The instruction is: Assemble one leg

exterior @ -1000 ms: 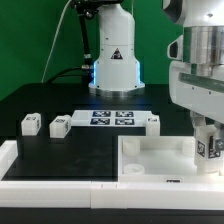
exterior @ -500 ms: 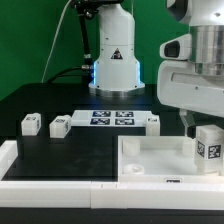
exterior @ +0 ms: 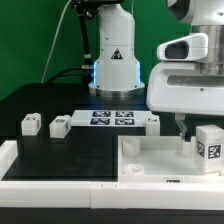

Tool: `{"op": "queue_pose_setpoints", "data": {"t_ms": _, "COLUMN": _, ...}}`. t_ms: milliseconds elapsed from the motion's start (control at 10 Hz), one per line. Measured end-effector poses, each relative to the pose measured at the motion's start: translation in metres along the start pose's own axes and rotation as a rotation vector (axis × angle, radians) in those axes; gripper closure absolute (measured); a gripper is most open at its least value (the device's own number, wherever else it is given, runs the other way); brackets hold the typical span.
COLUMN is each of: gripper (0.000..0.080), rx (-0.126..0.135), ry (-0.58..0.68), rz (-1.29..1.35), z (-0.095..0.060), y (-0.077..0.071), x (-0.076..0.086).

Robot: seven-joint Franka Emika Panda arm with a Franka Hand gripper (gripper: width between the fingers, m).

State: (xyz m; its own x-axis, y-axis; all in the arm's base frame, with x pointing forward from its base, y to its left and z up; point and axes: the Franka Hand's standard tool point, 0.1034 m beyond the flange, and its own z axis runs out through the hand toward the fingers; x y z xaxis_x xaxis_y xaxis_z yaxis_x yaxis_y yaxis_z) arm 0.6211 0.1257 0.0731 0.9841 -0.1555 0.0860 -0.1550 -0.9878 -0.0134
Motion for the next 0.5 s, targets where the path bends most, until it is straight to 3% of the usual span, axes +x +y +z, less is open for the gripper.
{"op": "queue_pose_setpoints", "data": {"t_ms": 400, "gripper": 0.0151, "rx": -0.009, "ry": -0.007, "rz": -0.294, "z": -0.0009, "y": 0.0056, "x": 0.002}}
{"op": "queue_pose_setpoints", "data": {"t_ms": 500, "gripper": 0.0245, "rx": -0.009, "ry": -0.007, "rz": -0.281, "z": -0.0009, "y": 0.0055, "x": 0.0019}}
